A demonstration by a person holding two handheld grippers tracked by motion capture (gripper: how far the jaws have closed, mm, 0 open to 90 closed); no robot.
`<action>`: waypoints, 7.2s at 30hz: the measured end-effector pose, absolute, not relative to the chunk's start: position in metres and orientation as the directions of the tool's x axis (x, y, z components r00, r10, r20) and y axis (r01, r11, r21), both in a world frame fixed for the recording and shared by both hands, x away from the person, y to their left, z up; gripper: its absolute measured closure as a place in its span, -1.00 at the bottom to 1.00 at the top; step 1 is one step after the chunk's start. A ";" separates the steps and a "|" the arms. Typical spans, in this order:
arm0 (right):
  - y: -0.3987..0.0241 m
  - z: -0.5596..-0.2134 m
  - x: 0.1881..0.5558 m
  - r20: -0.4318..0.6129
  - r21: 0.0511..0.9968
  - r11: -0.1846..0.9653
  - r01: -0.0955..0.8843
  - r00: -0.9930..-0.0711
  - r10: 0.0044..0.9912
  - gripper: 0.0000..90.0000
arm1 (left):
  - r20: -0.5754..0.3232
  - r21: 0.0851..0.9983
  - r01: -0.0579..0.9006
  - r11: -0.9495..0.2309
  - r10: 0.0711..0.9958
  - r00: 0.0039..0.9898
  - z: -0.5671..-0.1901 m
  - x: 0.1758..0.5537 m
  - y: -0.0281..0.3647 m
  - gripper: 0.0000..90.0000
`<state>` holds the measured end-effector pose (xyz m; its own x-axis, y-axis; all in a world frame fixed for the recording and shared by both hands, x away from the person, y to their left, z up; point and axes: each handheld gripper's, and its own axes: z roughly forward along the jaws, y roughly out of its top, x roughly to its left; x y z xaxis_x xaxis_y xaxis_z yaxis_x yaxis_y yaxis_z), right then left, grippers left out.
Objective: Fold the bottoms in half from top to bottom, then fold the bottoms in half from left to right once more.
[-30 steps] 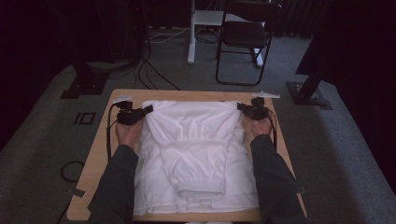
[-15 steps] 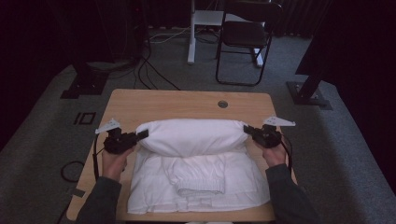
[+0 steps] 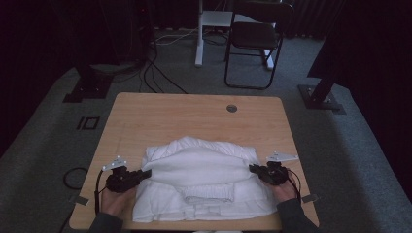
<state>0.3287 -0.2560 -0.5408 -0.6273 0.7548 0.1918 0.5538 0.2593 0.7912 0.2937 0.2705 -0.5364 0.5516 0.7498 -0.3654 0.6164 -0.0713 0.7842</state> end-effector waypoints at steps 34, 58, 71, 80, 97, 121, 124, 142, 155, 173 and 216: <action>-0.223 -0.521 0.422 0.137 0.783 0.257 0.566 -0.560 0.817 0.91 | -0.229 0.772 0.619 -0.148 0.843 0.486 -0.515 0.419 0.218 0.86; -0.262 -0.456 0.356 0.133 0.914 0.147 0.378 -0.621 0.773 0.93 | -0.315 0.863 0.502 -0.054 0.719 0.619 -0.454 0.343 0.246 0.86; -0.248 -0.469 0.314 0.141 0.901 0.166 0.401 -0.632 0.762 0.21 | -0.243 0.886 0.459 -0.065 0.778 0.579 -0.447 0.319 0.239 0.26; -0.156 -0.486 0.350 0.075 0.853 0.282 0.438 -0.639 0.765 0.37 | -0.251 0.807 0.555 -0.202 0.733 0.632 -0.479 0.355 0.153 0.49; -0.190 -0.547 0.295 0.007 0.763 0.356 0.540 -0.557 0.831 0.65 | -0.153 0.722 0.608 -0.330 0.781 0.606 -0.551 0.296 0.170 0.44; -0.183 -0.565 0.357 0.091 0.784 0.310 0.538 -0.594 0.800 0.63 | -0.104 0.749 0.635 -0.188 0.914 0.393 -0.535 0.342 0.179 0.17; -0.184 -0.566 0.357 0.096 0.786 0.306 0.537 -0.595 0.798 0.63 | -0.056 0.788 0.595 -0.160 0.943 0.328 -0.517 0.347 0.193 -0.09; -0.186 -0.567 0.357 0.105 0.794 0.296 0.531 -0.599 0.794 0.62 | -0.055 0.658 0.748 -0.081 0.986 0.156 -0.552 0.379 0.231 -0.88; -0.187 -0.568 0.357 0.116 0.796 0.289 0.532 -0.601 0.791 0.62 | -0.040 0.688 0.721 -0.088 0.986 0.159 -0.556 0.371 0.231 -0.93; -0.187 -0.568 0.357 0.121 0.796 0.285 0.534 -0.602 0.790 0.61 | -0.152 0.721 0.689 -0.071 0.954 0.257 -0.553 0.360 0.222 0.55; -0.060 -0.556 0.377 0.055 0.797 0.378 0.472 -0.679 0.732 0.11 | -0.096 0.944 0.307 -0.118 0.793 0.602 -0.418 0.344 0.162 0.86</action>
<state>0.3771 -0.0601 -0.5559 -0.6789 0.7322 0.0548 0.4716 0.3776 0.7968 0.3441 0.1623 -0.4185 0.6019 0.7927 -0.0965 0.3070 -0.1182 0.9444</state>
